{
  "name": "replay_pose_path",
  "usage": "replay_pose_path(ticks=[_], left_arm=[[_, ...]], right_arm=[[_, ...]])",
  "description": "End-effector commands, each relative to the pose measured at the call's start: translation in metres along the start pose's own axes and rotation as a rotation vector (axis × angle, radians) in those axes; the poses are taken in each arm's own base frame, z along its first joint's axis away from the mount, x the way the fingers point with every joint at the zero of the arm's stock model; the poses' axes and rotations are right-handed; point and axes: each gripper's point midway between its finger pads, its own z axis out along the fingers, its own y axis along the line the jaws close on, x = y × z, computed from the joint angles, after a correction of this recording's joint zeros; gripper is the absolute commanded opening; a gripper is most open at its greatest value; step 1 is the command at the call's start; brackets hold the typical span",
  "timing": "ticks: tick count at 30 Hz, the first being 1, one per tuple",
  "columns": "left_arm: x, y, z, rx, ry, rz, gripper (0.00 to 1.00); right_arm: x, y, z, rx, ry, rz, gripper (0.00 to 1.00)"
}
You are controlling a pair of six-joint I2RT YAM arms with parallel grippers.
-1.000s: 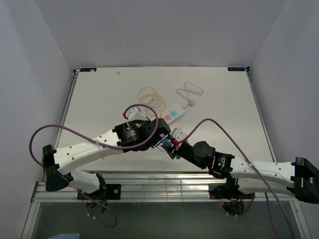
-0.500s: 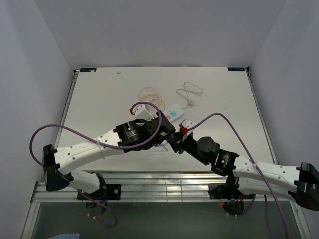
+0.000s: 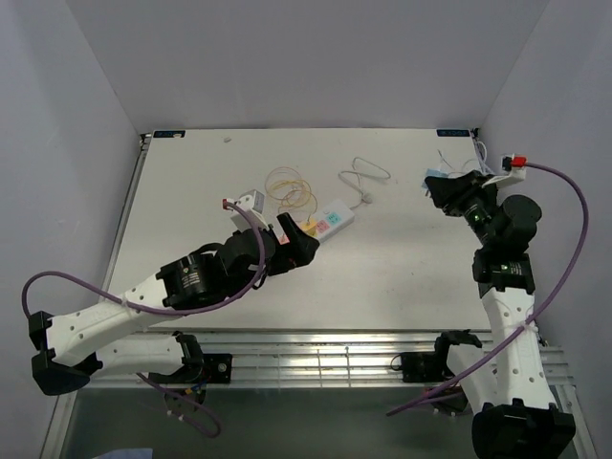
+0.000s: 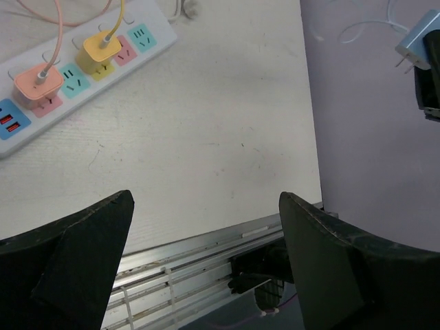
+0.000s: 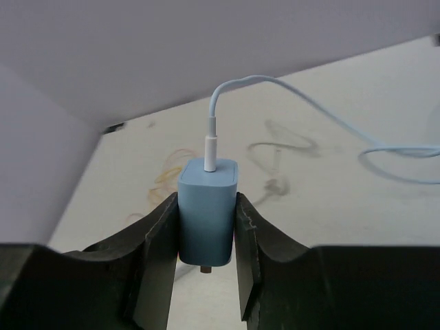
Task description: Insert the plug
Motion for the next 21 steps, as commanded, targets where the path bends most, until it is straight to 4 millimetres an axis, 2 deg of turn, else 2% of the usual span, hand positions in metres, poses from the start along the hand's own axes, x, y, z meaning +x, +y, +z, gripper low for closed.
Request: replay_pose_path(ticks=[1,2,4,5,6,8,10,11,12,14,15,17,18,21], left_arm=[[-0.009,-0.007,0.002,0.080,-0.051,0.064,0.98],[-0.009,-0.020,0.002,0.149,-0.042,0.063,0.98],[-0.006,-0.021,0.009,0.184,-0.022,0.090,0.98],[0.003,-0.028,0.010,0.226,0.034,0.097,0.98],[-0.002,-0.025,0.017,0.217,0.038,0.083,0.98],[0.010,-0.022,0.035,0.220,0.105,0.091,0.98],[0.019,-0.037,0.043,0.332,0.177,0.076,0.98],[0.034,-0.038,0.052,0.359,0.236,0.097,0.98],[0.039,-0.051,0.051,0.433,0.268,0.096,0.98],[0.053,-0.055,0.064,0.458,0.315,0.106,0.98],[0.053,-0.062,0.067,0.490,0.313,0.103,0.97],[0.061,-0.063,0.080,0.477,0.340,0.106,0.93],[0.058,-0.068,0.082,0.481,0.336,0.099,0.92],[0.059,-0.072,0.088,0.488,0.335,0.089,0.91]], right_arm=[[0.046,0.087,-0.030,-0.557,0.162,0.122,0.08],[0.060,0.095,-0.043,-0.641,0.200,0.135,0.08],[0.081,0.096,-0.056,-0.686,0.218,0.147,0.08],[0.089,0.093,-0.058,-0.672,0.231,0.146,0.08],[0.093,0.092,-0.060,-0.670,0.236,0.136,0.08],[0.105,0.097,-0.070,-0.685,0.245,0.132,0.08],[0.113,0.103,-0.079,-0.712,0.252,0.132,0.08],[0.120,0.101,-0.079,-0.703,0.270,0.142,0.08],[0.124,0.101,-0.080,-0.708,0.276,0.143,0.08],[0.133,0.102,-0.081,-0.720,0.301,0.159,0.08],[0.144,0.100,-0.082,-0.723,0.324,0.171,0.08],[0.156,0.103,-0.084,-0.749,0.357,0.178,0.08],[0.164,0.103,-0.084,-0.754,0.374,0.181,0.08],[0.174,0.106,-0.083,-0.769,0.395,0.185,0.08]])
